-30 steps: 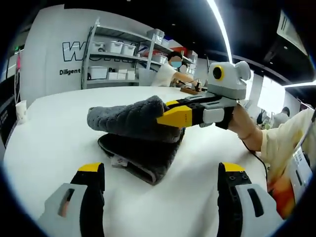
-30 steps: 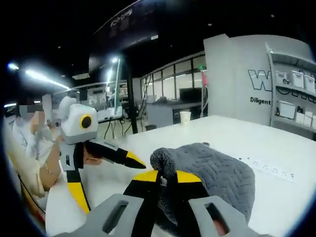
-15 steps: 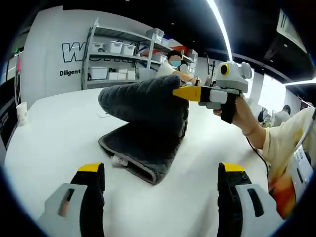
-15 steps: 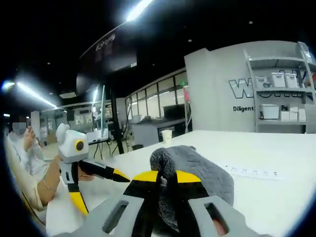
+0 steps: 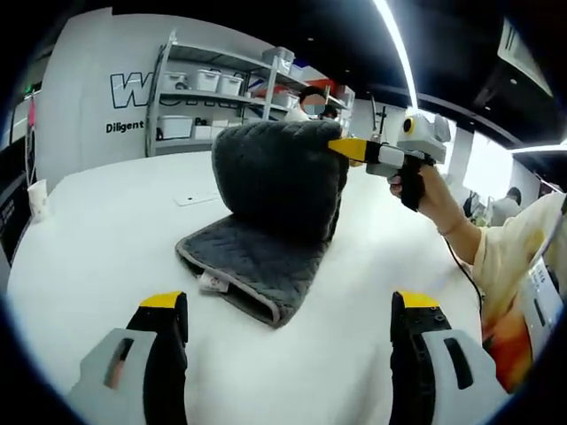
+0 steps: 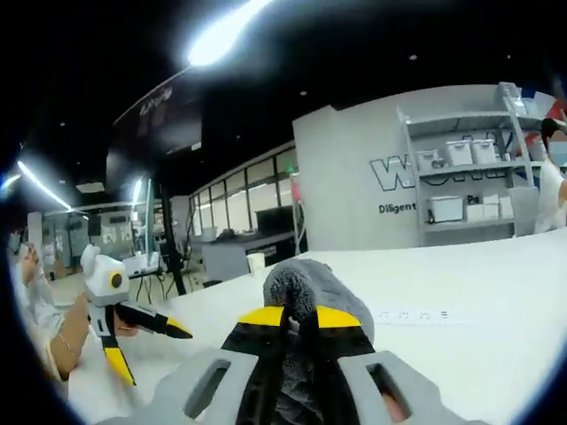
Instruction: Open the folded towel by lifting each exposed corner and separating the folded layers until the towel lies flat within the target outline without major curled edges
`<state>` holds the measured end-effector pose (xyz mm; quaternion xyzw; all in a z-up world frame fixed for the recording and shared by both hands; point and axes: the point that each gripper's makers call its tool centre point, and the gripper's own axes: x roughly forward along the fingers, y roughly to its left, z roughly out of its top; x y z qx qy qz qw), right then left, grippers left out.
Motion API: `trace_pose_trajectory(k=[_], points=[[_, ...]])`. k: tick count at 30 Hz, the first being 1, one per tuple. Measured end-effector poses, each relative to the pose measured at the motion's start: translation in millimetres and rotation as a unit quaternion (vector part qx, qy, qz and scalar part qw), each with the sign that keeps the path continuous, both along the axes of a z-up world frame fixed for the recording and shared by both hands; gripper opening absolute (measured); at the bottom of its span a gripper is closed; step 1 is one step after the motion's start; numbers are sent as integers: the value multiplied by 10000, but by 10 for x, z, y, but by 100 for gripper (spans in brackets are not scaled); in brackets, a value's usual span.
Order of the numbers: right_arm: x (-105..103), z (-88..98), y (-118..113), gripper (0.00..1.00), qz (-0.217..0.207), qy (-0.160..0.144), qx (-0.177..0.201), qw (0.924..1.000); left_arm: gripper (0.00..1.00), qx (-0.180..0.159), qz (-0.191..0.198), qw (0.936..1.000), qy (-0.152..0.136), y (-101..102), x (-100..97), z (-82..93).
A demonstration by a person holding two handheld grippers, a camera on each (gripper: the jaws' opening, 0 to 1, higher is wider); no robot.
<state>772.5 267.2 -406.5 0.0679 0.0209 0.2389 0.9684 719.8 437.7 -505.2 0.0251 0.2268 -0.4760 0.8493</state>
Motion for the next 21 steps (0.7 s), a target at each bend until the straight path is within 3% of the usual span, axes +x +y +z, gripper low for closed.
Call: trace_pose_trajectory(k=[11,21], points=[[21,-116,-486,4,-540,92,92,9985,94,30,0,10000,27,5,8,-28],[-53,-274,-934,4,-1131,247,555,9917,93,32,-9,10000,45,-5,14,-43]])
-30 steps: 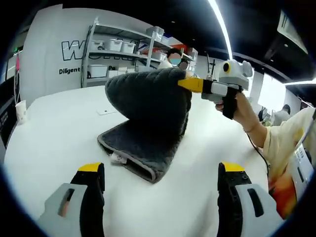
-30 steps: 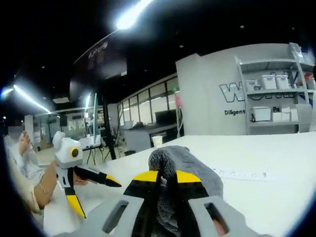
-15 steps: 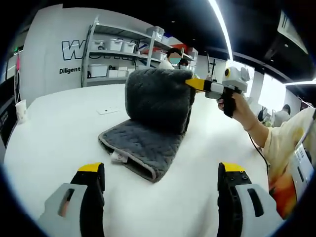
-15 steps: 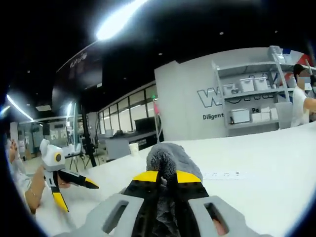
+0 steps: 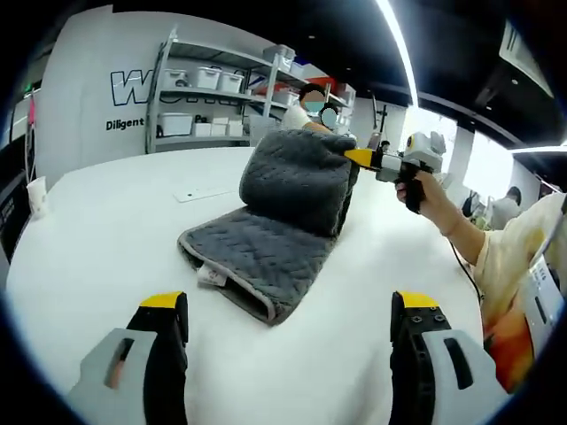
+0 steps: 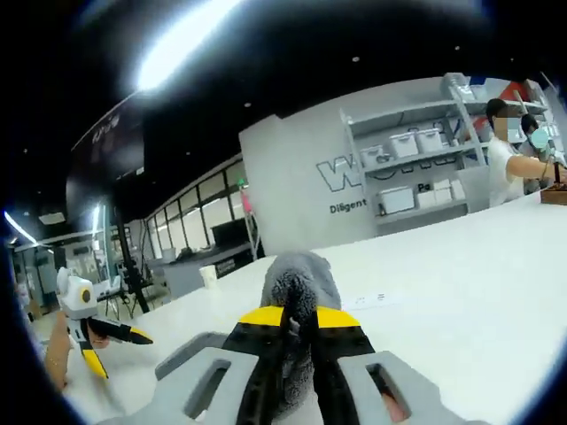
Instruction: Open the folded towel by lifting each exposed corner and separating the folded layers until the towel lies flat within the target outline without major curled edges
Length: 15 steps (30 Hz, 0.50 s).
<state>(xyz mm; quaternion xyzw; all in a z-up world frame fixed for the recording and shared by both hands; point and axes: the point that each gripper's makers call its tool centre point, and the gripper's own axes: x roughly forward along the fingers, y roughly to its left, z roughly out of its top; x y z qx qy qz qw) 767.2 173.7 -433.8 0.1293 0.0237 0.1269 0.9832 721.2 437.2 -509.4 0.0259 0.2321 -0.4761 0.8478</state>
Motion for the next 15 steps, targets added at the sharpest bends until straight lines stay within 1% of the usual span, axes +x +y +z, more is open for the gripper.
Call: trace_pose_trajectory(k=[5,9,12,15], points=[[-78,-165,-147,4,-204,169,60,9996,93,11,6,10000,23,1,4,-17],[-90,-281,-283,4,-355,327,53,9988,93,20,1,10000,43,-5,0,-33],[-113,-383,-337,4,-436,447,114,9980,93,33,-5,10000,56,-10,-6,-45],[-123,-484,-399,4,-502,607,3,9969,93,36,2,10000,64,-8,-4,-52]])
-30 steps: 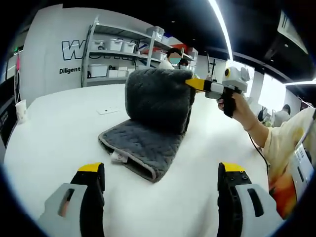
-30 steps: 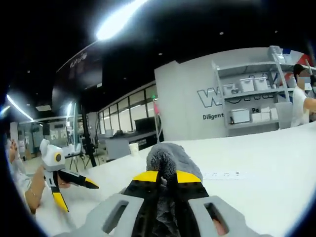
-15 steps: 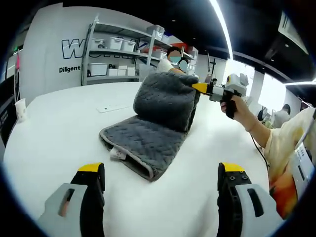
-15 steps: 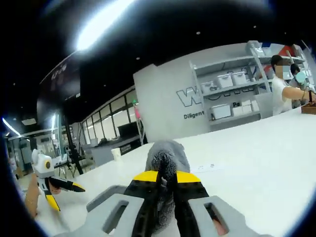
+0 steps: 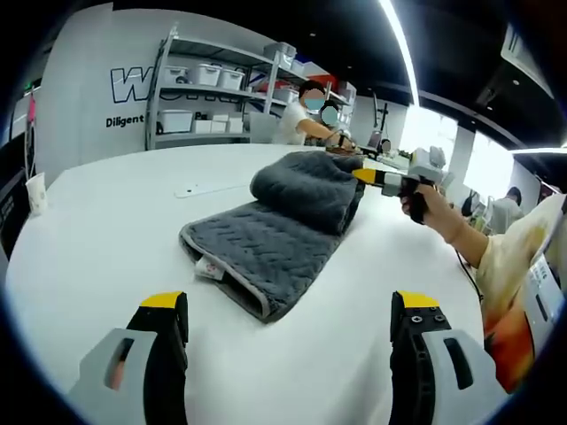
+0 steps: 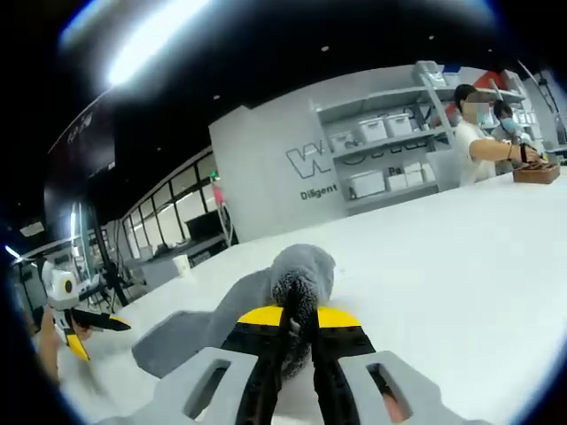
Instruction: Open the folded towel by lifting each exposed corner and separating the folded layers until the towel lies flat within the target outline without major curled edges
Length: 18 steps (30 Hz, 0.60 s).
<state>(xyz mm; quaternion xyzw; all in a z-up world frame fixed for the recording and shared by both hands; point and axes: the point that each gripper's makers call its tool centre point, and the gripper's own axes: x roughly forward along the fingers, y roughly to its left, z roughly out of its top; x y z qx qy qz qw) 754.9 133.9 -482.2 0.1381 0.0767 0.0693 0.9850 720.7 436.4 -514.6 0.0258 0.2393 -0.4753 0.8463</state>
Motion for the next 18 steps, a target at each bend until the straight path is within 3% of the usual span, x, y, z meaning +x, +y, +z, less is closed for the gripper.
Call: trace_pose_trajectory(k=[7,18], points=[[-50,-240,-136,5,-104,361,-240,9990,93,18,-1,10000,20,0,-3,-17],[-97,-507,-251,6,-220,798,-239,9963,93,44,11,10000,62,5,7,-49]])
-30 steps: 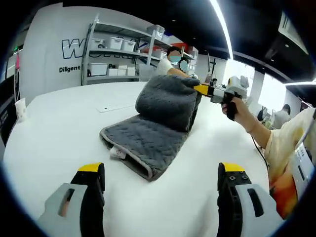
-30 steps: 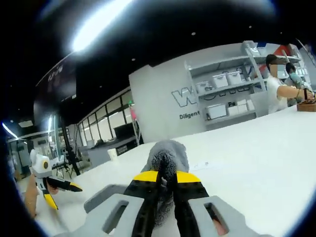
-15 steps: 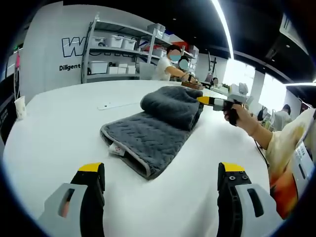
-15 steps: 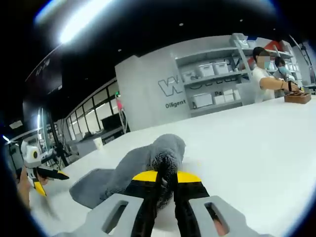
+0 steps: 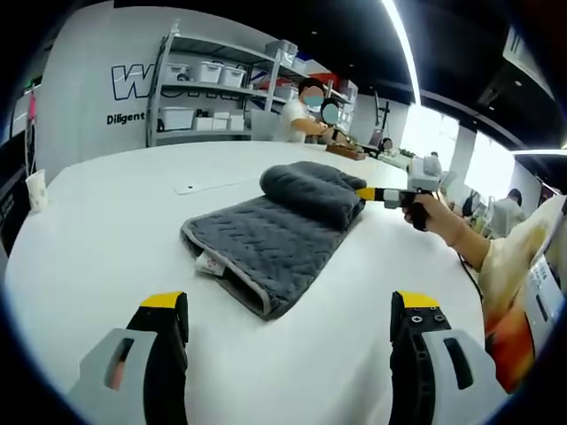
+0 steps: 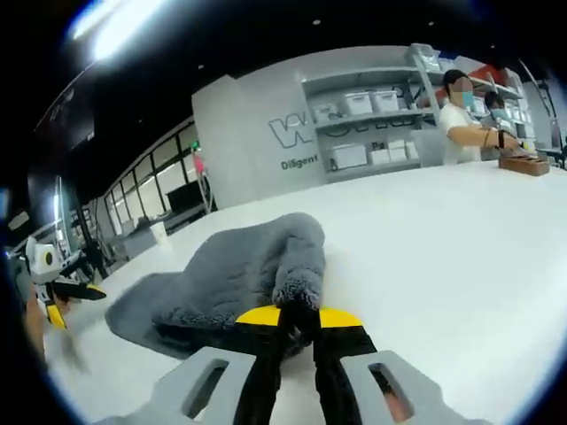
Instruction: Open the folded towel by lifting each exposed corner and separating the folded layers until the towel lies flat within the target outline without major curled edges
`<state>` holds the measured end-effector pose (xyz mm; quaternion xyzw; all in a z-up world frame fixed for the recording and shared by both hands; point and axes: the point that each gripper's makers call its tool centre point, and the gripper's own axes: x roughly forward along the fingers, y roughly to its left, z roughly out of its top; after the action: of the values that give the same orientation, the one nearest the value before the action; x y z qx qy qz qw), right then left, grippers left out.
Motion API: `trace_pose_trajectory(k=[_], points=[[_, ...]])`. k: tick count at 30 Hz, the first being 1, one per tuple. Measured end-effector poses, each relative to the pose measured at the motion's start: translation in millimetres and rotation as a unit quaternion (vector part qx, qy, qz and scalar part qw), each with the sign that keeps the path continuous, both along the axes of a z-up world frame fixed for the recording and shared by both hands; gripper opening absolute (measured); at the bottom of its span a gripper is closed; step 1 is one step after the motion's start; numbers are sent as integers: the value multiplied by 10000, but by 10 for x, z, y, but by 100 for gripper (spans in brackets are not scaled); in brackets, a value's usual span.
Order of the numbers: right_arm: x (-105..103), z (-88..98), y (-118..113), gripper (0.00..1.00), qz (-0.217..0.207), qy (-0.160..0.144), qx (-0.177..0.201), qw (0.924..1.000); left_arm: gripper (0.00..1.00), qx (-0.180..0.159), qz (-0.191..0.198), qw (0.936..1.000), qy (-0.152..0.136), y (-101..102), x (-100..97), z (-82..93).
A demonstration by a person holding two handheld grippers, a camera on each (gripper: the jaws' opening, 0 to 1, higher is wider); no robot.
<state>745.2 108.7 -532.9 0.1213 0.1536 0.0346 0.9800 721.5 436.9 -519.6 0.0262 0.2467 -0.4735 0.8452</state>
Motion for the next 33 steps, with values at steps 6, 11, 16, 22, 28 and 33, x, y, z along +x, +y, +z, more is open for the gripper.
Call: trace_pose_trajectory(k=[6,11,16,22,28,33], points=[[2,-39,-28,8,-36,76,-42,10000,93,18,2,10000,24,1,4,-16],[-10,-33,-134,19,-111,135,-812,9965,93,28,2,10000,38,1,5,-21],[-18,-25,-225,32,-194,193,-1112,9934,93,33,-28,10000,38,-11,-12,-21],[-40,12,-338,51,-346,262,-1486,9879,93,50,-45,10000,41,-13,-19,-26],[-84,58,-439,68,-423,362,-1815,9818,93,66,-53,10000,49,-15,-21,-35],[-103,103,-516,83,-356,504,-1750,9826,93,78,-75,9999,84,-24,-26,-51]])
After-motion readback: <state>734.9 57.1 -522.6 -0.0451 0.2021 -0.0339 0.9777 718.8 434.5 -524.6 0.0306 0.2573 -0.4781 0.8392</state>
